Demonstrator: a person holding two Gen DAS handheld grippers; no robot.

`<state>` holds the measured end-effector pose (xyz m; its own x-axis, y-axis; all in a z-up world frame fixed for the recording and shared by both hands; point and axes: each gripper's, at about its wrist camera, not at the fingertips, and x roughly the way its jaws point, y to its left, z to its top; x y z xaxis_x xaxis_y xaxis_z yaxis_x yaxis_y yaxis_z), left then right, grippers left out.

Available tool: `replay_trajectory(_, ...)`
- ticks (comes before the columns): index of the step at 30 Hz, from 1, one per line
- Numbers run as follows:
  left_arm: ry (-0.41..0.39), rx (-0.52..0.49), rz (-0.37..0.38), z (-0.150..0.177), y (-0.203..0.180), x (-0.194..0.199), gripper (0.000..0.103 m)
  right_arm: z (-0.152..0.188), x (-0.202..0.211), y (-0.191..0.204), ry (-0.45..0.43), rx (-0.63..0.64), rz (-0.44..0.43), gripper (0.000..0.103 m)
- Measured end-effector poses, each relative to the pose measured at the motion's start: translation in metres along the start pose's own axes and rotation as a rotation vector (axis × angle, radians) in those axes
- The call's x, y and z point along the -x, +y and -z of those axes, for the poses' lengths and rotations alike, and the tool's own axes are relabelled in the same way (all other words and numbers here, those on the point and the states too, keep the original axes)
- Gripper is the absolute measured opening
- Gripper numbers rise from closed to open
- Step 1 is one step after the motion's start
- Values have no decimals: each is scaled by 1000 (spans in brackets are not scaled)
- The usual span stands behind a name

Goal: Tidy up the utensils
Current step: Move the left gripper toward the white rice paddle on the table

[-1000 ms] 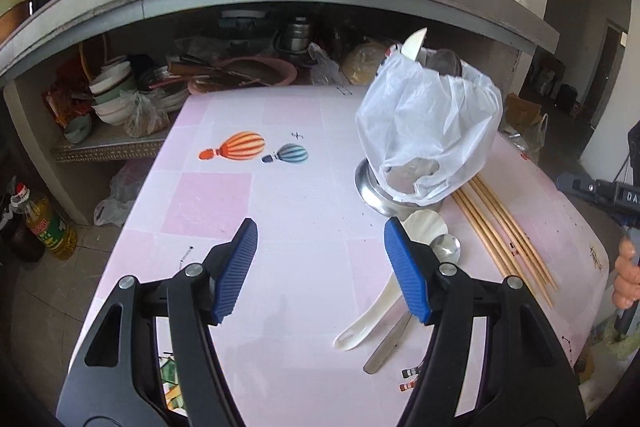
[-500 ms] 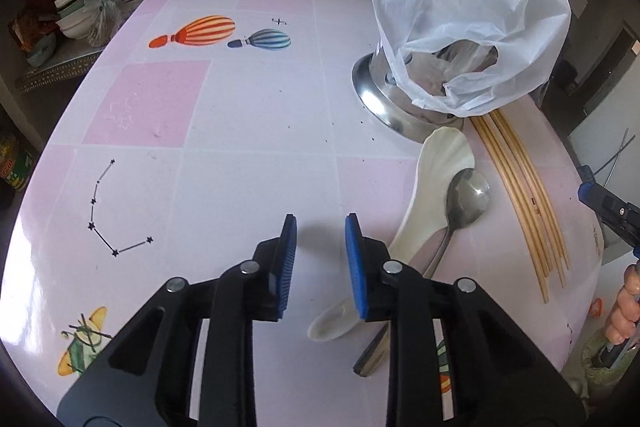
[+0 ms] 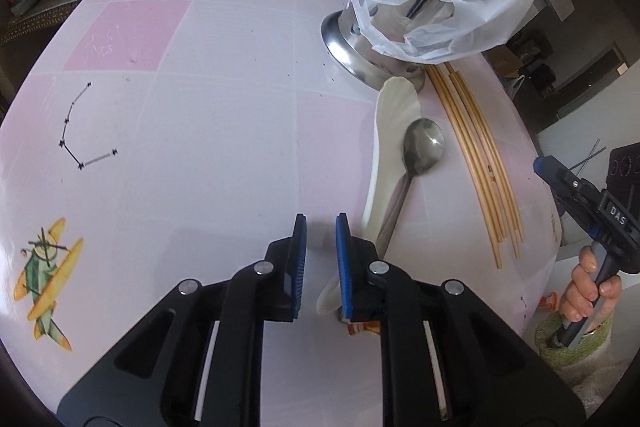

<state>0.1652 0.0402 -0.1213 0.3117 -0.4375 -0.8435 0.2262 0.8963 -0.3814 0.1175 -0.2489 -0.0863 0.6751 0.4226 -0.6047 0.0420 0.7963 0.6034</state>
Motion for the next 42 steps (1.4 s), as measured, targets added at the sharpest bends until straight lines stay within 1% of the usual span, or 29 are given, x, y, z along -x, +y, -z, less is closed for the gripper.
replay_trajectory(5,33,2,69,20,-10,4,14,0,-1,0,4,-1,4,21)
replay_trajectory(7,40,-5,84,26,-14,5,14,1,-2,1,6,1,5,21)
replay_trajectory(9,37,-20,81,28,-17,7,14,1,-4,3,10,3,6,21)
replay_trajectory(11,18,-41,53,28,-19,13,14,1,-4,5,13,7,7,21)
replay_trajectory(13,-9,-64,30,22,-23,17,19,1,-5,6,15,13,7,21)
replay_trajectory(15,-47,-83,12,13,-25,23,31,1,-5,7,16,17,7,21)
replay_trajectory(17,-85,-111,-4,4,-25,28,35,2,-6,7,19,20,6,22)
replay_trajectory(18,-104,-128,-13,-2,-26,30,39,2,-6,8,20,22,7,25)
replay_trajectory(21,-137,-165,-30,-19,-32,28,47,3,-9,10,28,27,4,25)
replay_trajectory(22,-135,-175,-30,-25,-32,26,48,3,-10,10,31,29,5,25)
replay_trajectory(24,-116,-197,-30,-36,-34,18,54,3,-11,12,36,33,4,25)
replay_trajectory(29,-66,-261,-44,-54,-42,-9,61,2,-13,12,42,34,6,25)
replay_trajectory(32,-39,-286,-72,-62,-46,-24,62,2,-14,11,43,31,9,25)
replay_trajectory(36,-20,-332,-111,-68,-53,-37,67,1,-15,7,43,23,13,25)
replay_trajectory(38,-6,-349,-135,-69,-57,-44,67,1,-16,5,44,16,13,25)
replay_trajectory(42,14,-359,-159,-70,-61,-55,67,1,-17,1,46,9,12,25)
